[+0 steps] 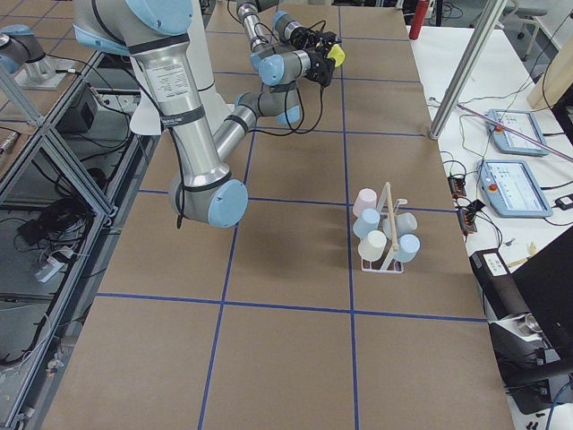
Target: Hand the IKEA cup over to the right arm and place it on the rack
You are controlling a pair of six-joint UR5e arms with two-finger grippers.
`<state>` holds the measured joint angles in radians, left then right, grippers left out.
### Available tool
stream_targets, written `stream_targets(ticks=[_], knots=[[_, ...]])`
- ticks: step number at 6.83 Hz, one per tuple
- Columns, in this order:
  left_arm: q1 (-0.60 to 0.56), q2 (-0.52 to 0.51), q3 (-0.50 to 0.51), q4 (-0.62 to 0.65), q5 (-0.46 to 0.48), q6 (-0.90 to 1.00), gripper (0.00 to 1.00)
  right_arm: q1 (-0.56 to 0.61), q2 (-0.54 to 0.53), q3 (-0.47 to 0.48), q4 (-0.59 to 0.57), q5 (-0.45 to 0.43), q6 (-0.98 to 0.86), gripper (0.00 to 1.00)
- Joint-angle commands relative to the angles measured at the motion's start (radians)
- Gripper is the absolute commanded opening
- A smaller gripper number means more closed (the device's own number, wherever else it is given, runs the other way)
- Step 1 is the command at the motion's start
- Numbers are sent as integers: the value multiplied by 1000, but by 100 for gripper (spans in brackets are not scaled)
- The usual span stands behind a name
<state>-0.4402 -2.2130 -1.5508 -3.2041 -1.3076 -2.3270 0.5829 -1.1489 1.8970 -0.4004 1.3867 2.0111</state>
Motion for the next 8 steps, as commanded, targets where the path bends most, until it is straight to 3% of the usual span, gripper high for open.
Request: stream_targets(ticks=[1, 8], knots=[[11, -11, 2, 3, 4, 0, 0, 0, 0, -1, 0, 0, 0, 100], [38, -34, 9, 4, 39, 0, 0, 0, 0, -1, 0, 0, 0, 100]])
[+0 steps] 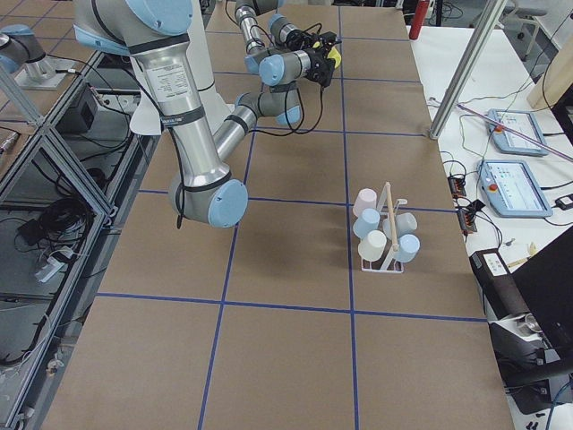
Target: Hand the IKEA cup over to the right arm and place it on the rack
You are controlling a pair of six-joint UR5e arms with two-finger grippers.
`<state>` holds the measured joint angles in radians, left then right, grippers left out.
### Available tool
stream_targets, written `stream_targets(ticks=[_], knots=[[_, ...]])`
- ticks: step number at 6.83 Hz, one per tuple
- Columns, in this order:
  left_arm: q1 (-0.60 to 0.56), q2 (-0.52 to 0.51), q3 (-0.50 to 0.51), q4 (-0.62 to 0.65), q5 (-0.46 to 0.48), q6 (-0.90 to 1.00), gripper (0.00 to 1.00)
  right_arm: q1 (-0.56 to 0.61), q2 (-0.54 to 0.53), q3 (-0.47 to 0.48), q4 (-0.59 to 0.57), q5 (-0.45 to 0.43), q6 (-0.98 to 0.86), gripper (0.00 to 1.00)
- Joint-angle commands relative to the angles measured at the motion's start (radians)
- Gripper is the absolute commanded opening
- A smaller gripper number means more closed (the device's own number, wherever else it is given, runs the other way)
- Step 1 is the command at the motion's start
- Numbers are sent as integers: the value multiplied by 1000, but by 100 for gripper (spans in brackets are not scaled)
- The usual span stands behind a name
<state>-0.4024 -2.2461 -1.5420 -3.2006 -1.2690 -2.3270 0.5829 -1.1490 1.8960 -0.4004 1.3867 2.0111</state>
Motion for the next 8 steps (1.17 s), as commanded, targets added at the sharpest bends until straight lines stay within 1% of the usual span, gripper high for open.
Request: stream_targets(ticks=[1, 2, 3, 4, 5, 8], knots=[[1, -1, 0, 1, 0, 0, 0, 0, 0, 0, 0, 0, 0, 99], [1, -1, 0, 1, -1, 0, 0, 0, 0, 0, 3, 2, 0, 98], [1, -3, 0, 1, -1, 0, 0, 2, 0, -2, 20, 0, 6, 71], [1, -3, -3, 2, -3, 0, 58, 2, -1, -3, 20, 0, 18, 1], [-3, 0, -4, 4, -3, 2, 100, 3, -2, -3, 20, 2, 17, 0], [-4, 8, -6, 1, 0, 5, 100, 30, -2, -3, 28, 2, 23, 0]])
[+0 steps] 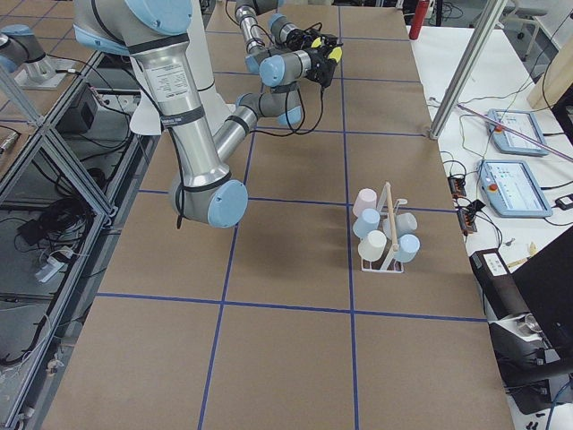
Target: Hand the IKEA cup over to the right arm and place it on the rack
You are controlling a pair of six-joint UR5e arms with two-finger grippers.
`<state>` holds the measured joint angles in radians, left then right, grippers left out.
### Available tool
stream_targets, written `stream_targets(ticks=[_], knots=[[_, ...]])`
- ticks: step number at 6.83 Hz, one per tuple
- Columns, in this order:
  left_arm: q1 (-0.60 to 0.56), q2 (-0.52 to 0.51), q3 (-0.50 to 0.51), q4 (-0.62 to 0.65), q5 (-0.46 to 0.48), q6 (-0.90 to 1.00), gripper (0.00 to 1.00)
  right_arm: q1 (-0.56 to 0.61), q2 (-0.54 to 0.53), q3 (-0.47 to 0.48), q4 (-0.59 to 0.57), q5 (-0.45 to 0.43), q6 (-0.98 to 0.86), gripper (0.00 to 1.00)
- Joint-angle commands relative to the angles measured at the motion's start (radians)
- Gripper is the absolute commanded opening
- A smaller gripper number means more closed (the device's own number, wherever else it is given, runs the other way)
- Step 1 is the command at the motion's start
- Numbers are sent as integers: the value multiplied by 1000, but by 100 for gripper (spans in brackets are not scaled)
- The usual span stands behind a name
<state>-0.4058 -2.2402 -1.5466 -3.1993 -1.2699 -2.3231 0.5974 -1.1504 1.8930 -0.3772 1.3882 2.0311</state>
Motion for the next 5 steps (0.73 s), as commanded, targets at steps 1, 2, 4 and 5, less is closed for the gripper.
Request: stream_targets(ticks=[1, 2, 4, 5], knots=[[-2, 2, -3, -1, 0, 1, 100, 39, -2, -2, 3, -1, 3, 0], [-7, 2, -3, -2, 0, 1, 100, 80, -11, -24, 0, -1, 0, 0], [-19, 2, -3, 1, -3, 2, 100, 178, -14, -70, -34, 5, -31, 0], [-31, 5, -3, 7, -11, 54, 100, 211, -14, -71, -136, 6, -143, 0]])
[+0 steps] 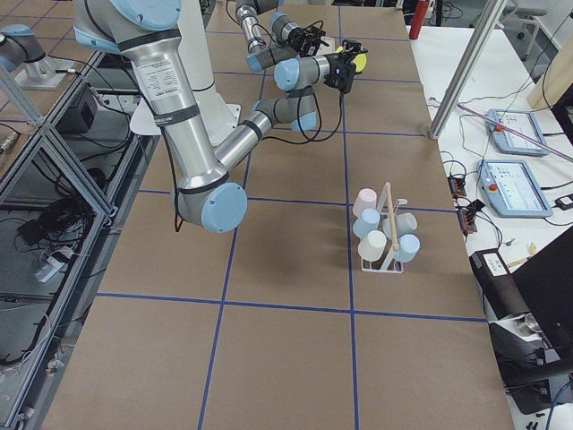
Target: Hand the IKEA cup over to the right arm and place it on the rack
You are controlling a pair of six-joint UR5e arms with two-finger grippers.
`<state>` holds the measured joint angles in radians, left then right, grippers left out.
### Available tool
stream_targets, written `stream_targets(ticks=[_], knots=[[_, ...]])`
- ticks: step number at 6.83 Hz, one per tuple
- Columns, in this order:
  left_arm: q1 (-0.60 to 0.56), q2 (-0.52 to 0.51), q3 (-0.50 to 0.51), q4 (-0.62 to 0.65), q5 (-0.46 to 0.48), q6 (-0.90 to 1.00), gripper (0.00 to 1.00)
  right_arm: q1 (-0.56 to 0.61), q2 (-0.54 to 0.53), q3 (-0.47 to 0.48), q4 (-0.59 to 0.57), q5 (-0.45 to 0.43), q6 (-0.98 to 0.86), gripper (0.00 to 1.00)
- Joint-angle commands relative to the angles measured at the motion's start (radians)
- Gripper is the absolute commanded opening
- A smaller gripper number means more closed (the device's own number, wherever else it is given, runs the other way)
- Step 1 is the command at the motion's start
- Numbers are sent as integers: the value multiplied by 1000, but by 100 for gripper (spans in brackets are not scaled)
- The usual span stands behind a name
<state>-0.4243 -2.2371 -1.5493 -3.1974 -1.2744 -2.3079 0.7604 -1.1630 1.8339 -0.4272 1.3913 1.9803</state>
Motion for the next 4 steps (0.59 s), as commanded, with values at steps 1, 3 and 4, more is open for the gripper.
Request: stream_targets(ticks=[1, 3, 4], knots=[[-13, 14, -3, 19, -8, 141, 100, 80, -1, -5, -202, -4, -212, 0], [-13, 22, -43, 194, -6, 307, 100, 141, -1, -1, -449, -68, -423, 0], [-22, 40, -93, 306, -6, 364, 100, 140, 0, -2, -573, -156, -569, 0]])
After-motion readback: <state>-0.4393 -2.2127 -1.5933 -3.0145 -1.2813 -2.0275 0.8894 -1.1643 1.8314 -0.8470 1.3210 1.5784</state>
